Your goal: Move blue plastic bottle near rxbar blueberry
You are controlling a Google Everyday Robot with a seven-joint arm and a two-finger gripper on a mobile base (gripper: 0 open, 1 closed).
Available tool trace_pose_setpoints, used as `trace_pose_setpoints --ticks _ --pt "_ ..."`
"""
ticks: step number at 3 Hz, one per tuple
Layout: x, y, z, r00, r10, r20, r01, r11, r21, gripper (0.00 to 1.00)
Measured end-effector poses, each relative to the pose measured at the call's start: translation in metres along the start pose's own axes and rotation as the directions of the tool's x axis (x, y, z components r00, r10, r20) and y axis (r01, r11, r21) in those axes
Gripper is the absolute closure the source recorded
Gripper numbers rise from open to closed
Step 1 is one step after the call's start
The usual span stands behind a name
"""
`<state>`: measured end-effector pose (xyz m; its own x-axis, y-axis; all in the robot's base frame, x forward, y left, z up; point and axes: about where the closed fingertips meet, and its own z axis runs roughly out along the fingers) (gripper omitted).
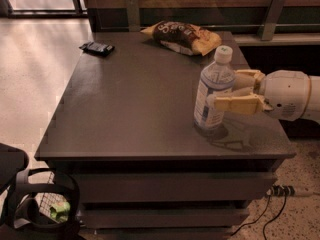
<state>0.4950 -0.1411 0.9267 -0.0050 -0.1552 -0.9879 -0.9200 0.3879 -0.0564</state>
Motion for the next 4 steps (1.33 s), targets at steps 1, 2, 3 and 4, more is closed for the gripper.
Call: trace_pose_setpoints --ticks 1,2,3,4 --pt "-0.026 -0.043 0.022 0.999 0.019 0.026 -0.019 0.9998 -0.004 1.00" --pt "-0.048 -0.099 0.063 0.999 0.040 0.007 -0.040 0.9968 0.069 1.00" --pt "-0.058 -0.145 0.113 0.998 0.042 -0.039 -0.037 0.9916 0.124 1.00" --pt "-0.062 -0.177 0.152 0.999 0.030 -0.045 -0.023 0.9897 0.142 1.00"
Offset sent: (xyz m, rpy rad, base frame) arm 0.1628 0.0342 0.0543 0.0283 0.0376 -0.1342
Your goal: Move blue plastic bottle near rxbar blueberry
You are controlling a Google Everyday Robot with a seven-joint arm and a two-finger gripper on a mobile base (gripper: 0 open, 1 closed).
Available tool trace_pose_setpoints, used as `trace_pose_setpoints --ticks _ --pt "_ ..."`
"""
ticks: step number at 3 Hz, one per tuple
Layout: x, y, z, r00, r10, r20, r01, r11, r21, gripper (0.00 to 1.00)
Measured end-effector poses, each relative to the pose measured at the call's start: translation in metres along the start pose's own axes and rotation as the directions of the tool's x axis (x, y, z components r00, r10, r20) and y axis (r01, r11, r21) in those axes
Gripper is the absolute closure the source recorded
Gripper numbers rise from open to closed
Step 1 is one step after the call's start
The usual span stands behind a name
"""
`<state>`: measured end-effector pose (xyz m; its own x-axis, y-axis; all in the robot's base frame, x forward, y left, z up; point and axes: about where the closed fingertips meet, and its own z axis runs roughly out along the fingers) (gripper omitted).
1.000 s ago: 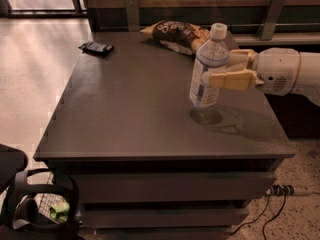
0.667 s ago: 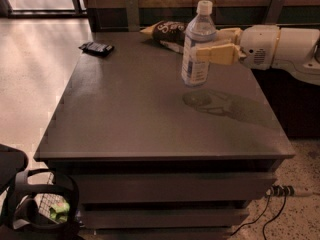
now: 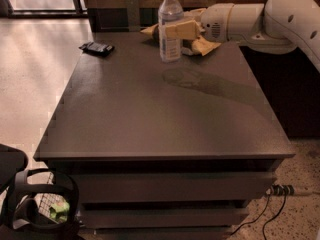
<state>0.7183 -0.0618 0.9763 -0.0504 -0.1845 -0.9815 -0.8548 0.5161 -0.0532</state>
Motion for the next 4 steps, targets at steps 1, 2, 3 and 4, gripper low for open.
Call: trace_pose_setpoints --ticks 1,2,3,4 --pt "-0.003 -0.002 0.062 0.999 0.004 0.047 -0.001 0.9977 -0.068 1.00" --pt "-0.003 0.011 0.104 0.999 0.010 0.054 -0.003 0.9915 -0.130 1.00" --pt "-0.002 0.020 0.129 0.999 0.015 0.046 -0.006 0.9841 -0.178 1.00" --pt "0.005 0.013 0.147 0.999 0.003 0.042 0.004 0.9841 -0.178 1.00"
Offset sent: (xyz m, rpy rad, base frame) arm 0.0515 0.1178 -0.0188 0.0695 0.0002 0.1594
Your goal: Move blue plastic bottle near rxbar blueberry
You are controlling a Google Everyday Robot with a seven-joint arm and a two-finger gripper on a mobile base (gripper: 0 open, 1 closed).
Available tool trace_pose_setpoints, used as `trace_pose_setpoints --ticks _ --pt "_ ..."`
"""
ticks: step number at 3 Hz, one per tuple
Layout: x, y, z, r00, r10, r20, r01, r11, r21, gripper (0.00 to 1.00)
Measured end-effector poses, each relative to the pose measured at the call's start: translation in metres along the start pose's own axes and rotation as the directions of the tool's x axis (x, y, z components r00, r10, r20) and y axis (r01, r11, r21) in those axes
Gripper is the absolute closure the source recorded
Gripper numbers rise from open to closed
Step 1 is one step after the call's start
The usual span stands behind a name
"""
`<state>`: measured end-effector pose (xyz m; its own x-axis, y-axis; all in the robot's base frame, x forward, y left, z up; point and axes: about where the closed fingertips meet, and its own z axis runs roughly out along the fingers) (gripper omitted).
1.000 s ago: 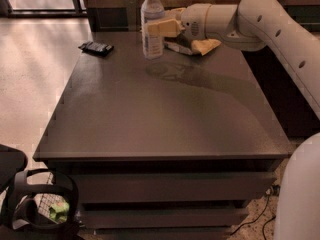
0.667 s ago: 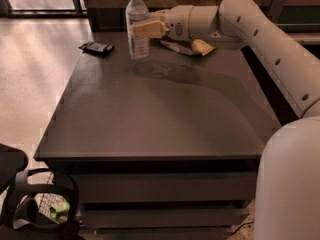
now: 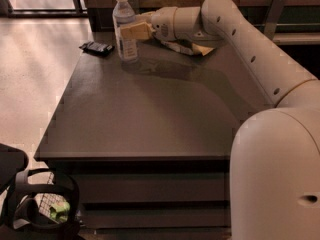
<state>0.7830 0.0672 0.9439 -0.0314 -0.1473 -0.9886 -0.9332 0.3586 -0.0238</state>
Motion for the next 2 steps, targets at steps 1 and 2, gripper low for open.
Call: trace_pose_setpoints --ticks 1,2 --pt "0.007 -0.010 0.010 1.000 -0.011 0.014 0.010 0.9999 0.012 1.00" --pt "0.016 -0.023 0.020 0.999 -0.028 0.044 0.027 0.9992 0.030 1.00"
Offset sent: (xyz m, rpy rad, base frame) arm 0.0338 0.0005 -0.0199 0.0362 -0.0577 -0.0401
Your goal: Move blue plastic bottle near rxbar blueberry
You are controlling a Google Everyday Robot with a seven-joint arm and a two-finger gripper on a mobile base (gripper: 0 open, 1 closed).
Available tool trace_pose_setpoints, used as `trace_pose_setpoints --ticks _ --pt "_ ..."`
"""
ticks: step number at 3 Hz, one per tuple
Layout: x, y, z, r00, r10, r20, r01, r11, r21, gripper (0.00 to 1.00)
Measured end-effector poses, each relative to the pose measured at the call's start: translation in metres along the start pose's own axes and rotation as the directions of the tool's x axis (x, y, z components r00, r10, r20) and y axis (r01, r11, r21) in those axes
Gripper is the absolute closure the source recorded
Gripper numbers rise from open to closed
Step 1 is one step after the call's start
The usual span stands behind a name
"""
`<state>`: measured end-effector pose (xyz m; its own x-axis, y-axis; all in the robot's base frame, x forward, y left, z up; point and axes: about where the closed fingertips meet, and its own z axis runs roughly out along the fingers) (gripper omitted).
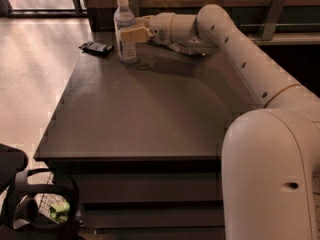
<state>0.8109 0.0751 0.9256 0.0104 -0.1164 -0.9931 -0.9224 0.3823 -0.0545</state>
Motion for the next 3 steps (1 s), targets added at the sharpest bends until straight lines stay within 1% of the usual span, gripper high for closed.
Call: trace_pose_setpoints --ticks 1,2,3 --pt "0.000 0.000 0.000 1.000 0.000 -0.002 0.000 1.0000 0.000 1.00" --pt "0.005 -0.001 0.007 1.000 -0.003 -0.030 0.003 1.0000 -0.001 1.00" --pt "0.016 -0.003 0.017 0.998 0.007 -0.064 -0.006 1.0000 0.003 1.00"
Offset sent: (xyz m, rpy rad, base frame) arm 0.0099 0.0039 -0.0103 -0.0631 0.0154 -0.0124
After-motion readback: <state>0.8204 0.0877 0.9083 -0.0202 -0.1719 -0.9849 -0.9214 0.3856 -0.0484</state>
